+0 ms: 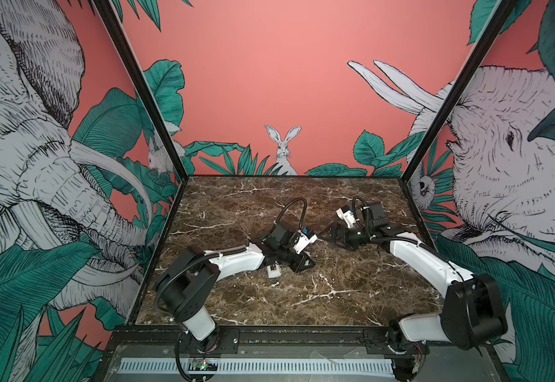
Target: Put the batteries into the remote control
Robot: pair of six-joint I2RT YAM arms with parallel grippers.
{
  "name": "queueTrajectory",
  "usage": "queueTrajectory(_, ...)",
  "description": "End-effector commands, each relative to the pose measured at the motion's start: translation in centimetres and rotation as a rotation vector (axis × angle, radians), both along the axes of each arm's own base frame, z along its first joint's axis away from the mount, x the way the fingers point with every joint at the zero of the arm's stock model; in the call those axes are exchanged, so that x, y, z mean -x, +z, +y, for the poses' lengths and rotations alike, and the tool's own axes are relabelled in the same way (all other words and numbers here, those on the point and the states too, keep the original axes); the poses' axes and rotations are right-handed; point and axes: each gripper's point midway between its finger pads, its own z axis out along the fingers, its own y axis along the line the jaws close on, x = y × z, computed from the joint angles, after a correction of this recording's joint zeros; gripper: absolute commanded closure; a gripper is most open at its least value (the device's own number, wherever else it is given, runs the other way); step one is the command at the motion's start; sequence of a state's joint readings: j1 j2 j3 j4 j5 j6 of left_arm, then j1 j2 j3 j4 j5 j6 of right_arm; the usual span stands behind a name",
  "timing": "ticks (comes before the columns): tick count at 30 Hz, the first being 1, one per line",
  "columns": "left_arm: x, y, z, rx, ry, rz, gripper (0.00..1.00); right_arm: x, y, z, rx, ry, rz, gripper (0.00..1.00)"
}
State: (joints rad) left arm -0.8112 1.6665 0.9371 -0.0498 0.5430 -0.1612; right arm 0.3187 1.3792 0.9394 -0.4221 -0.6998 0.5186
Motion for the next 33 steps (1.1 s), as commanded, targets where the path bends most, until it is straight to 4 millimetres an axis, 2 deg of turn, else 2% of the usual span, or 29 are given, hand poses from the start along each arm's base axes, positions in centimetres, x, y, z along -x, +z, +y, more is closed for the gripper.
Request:
queueTrajectory(1, -0.6, -3.0, 2.5, -0.282, 0.082, 0.095, 0.87, 1.3, -4.5, -5.6, 0.374, -0.027, -0.028, 0.00)
queueTrajectory(3, -1.6, -4.4, 3.5, -0.423, 0.113, 0.115, 0.87, 1.2, -4.4, -6.7, 0.421, -0.070, -0.060, 0.01)
queueTrajectory(7, -3.6, -5.6, 5.1, -0.640, 0.168, 0.125, 0.85, 1.2, -3.4, -9.3, 0.538, -0.131, -0.141, 0.01)
queueTrajectory(9, -4.4, -5.7, 5.5, -0.710, 0.191, 0.121, 0.84, 1.4, -2.9, -10.4, 0.580, -0.152, -0.180, 0.01)
queueTrajectory(15, -5.8, -6.1, 5.4, -0.791, 0.218, 0.116, 0.78, 1.8, -1.9, -11.6, 0.607, -0.198, -0.268, 0.01)
queueTrajectory(18, -6.3, -6.2, 5.2, -0.811, 0.224, 0.113, 0.74, 2.4, -2.1, -11.5, 0.600, -0.171, -0.263, 0.01)
queueTrajectory(24, -6.6, -6.5, 5.3, -0.843, 0.224, 0.116, 0.56, 3.3, -2.1, -9.8, 0.503, -0.115, -0.268, 0.01)
queueTrajectory(28, -6.7, -6.6, 5.3, -0.843, 0.224, 0.114, 0.50, 3.6, -2.1, -9.4, 0.476, -0.113, -0.258, 0.01)
queueTrajectory(33, -7.1, -5.2, 4.0, -0.758, 0.212, 0.094, 0.45, 4.1, -2.8, -9.0, 0.455, -0.112, -0.221, 0.01)
